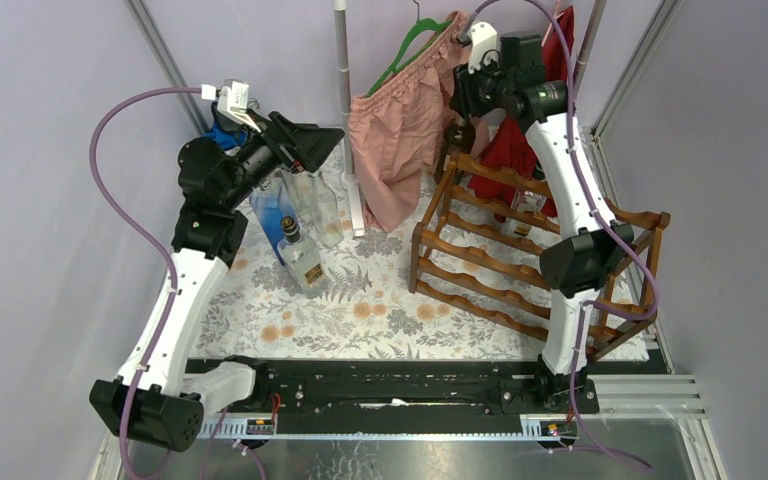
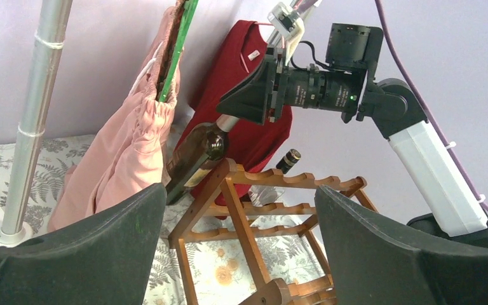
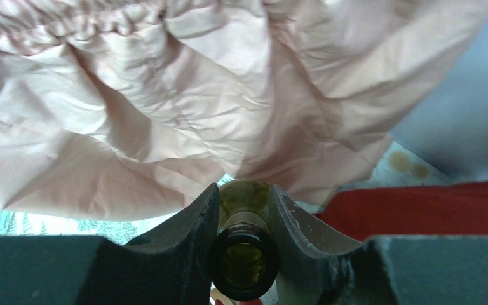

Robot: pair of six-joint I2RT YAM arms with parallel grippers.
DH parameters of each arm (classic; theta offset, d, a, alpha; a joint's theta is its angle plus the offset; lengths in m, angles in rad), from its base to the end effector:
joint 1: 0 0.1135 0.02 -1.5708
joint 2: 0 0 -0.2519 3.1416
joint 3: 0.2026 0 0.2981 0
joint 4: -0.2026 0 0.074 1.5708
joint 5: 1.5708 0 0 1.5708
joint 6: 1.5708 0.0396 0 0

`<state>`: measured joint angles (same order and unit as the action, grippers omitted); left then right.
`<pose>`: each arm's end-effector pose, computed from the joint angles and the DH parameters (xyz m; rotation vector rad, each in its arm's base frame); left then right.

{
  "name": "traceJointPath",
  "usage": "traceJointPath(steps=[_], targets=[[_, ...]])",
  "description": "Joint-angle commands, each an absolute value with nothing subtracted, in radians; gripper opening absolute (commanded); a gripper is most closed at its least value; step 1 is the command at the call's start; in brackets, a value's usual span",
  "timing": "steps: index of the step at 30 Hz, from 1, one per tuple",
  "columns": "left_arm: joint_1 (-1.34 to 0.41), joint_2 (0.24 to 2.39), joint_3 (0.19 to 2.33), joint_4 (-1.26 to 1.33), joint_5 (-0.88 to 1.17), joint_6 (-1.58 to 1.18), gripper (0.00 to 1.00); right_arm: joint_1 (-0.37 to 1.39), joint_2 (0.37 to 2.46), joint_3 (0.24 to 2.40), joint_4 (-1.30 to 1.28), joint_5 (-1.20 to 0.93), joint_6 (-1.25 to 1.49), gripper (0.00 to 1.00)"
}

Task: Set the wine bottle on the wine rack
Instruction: Pick up the wine bottle from the center of the board.

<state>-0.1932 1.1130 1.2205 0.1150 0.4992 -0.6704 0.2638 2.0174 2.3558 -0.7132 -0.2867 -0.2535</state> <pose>0.2894 -0.0759 0.4544 0.1023 1.4546 -1.0492 0.4687 0.1382 0.4532 -0.6774 1.8180 0.2855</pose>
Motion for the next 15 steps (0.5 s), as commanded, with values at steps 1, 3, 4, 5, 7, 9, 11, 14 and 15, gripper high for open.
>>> traceJointPath(steps=[1, 3, 4, 5, 7, 9, 11, 14, 15], targets=[[-0.211, 1.098, 1.196, 0.186, 0.507, -0.586, 0.93, 0.329, 1.962, 2.379, -0.539, -0.429, -0.299, 0.00], [-0.217, 1.085, 1.176, 0.189, 0.504, -0.557, 0.94, 0.351, 1.932, 2.337, -0.526, -0.495, -0.315, 0.00], [-0.219, 1.077, 1.164, 0.192, 0.502, -0.541, 0.94, 0.360, 1.918, 2.320, -0.523, -0.512, -0.319, 0.00], [-0.222, 1.069, 1.153, 0.196, 0.500, -0.522, 0.94, 0.368, 1.909, 2.309, -0.529, -0.538, -0.327, 0.00], [-0.224, 1.053, 1.132, 0.200, 0.497, -0.487, 0.94, 0.384, 1.895, 2.294, -0.548, -0.578, -0.342, 0.00], [-0.224, 1.037, 1.115, 0.198, 0.490, -0.451, 0.94, 0.395, 1.884, 2.276, -0.566, -0.620, -0.348, 0.00], [-0.224, 1.016, 1.111, 0.189, 0.470, -0.412, 0.93, 0.407, 1.865, 2.241, -0.579, -0.660, -0.363, 0.00], [-0.224, 0.976, 1.123, 0.180, 0.409, -0.375, 0.92, 0.425, 1.815, 2.167, -0.571, -0.721, -0.379, 0.00], [-0.224, 0.964, 1.137, 0.173, 0.389, -0.367, 0.92, 0.433, 1.801, 2.148, -0.572, -0.743, -0.382, 0.00]])
